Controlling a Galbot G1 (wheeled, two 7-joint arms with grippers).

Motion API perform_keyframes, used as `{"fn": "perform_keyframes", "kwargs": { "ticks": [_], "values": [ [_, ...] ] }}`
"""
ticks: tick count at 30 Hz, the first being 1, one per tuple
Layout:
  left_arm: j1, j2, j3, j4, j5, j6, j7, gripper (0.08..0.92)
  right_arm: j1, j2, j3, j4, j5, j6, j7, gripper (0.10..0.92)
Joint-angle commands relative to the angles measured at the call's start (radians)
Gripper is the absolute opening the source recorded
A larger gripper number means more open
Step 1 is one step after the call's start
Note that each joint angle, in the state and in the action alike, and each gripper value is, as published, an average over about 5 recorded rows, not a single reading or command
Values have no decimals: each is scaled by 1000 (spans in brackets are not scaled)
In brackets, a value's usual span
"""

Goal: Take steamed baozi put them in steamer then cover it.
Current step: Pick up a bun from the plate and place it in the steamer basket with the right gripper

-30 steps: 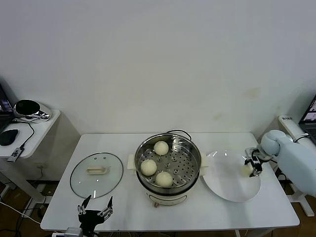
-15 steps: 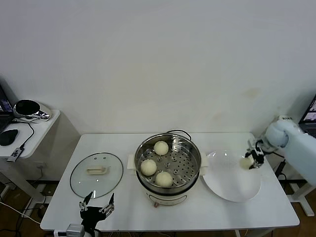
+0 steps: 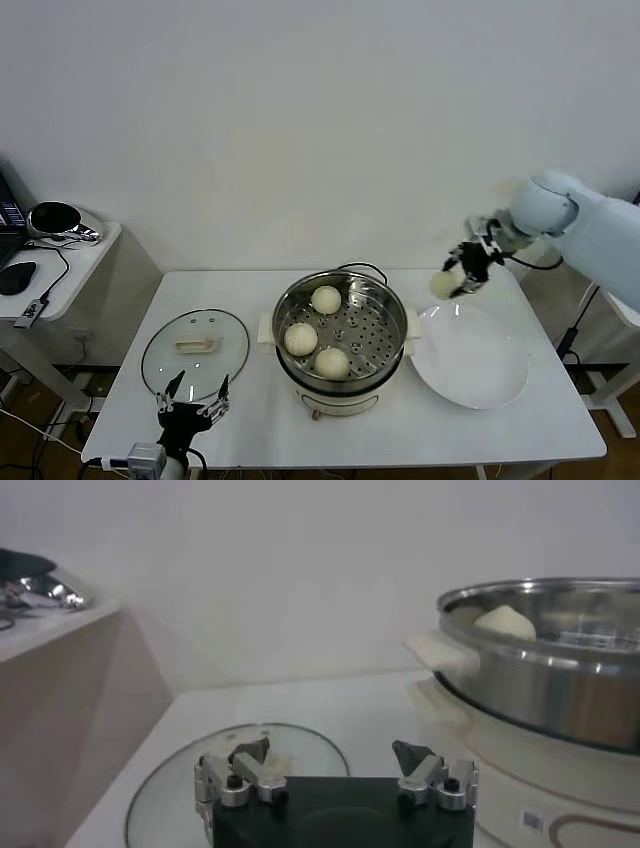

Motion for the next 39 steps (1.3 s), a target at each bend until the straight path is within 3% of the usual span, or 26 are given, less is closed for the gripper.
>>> {"fn": "perform_keyframes", "kwargs": {
  "ticks": [1, 8, 24, 39],
  "values": [
    [-1, 6, -8, -19, 0, 0, -1, 823, 288, 185, -299, 116, 319, -194, 45, 560],
    [-2, 7, -12, -28, -7, -2, 0, 823, 217, 269, -312, 88, 351, -247, 86, 560],
    [-3, 2, -12, -13, -14, -3, 2, 823, 0, 369, -243, -66, 222, -300, 125, 560],
    [-17, -3, -9, 13, -14, -2, 5, 823, -68, 351, -209, -100, 151, -278, 142, 561]
  ]
}}
